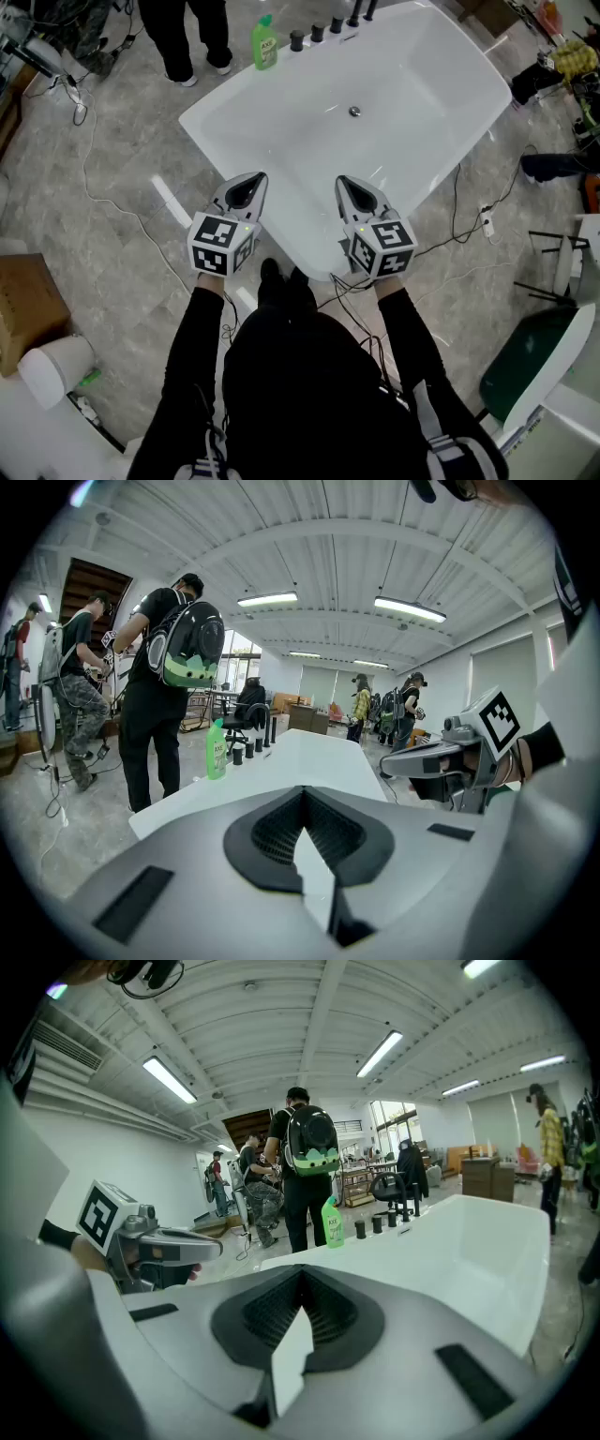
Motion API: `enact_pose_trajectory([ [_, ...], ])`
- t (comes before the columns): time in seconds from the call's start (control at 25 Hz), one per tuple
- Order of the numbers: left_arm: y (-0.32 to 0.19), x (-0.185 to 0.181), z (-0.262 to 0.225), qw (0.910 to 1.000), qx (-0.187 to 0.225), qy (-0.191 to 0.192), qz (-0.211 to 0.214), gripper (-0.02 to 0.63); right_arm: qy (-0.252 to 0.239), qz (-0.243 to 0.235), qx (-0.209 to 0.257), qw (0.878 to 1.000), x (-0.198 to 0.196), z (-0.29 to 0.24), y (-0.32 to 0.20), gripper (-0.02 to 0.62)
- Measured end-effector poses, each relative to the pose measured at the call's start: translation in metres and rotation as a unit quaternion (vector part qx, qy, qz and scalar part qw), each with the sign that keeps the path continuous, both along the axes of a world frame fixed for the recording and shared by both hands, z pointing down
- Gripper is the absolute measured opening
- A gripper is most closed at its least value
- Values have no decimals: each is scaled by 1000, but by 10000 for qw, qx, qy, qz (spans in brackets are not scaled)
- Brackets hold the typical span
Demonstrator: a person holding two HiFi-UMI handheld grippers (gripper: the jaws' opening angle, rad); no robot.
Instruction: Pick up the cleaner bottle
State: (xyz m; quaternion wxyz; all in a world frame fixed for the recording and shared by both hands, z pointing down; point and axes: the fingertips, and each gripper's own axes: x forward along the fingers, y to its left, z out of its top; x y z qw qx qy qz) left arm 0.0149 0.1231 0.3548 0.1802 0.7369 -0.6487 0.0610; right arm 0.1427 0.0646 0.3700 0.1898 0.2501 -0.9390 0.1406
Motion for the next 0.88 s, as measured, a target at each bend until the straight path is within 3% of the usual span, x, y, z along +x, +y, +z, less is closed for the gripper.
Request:
enact_pose_trajectory([
  [0.88, 6, 0, -4, 9998, 46, -124, -163, 6, -103, -33, -174, 9998, 13, 3, 4, 2],
])
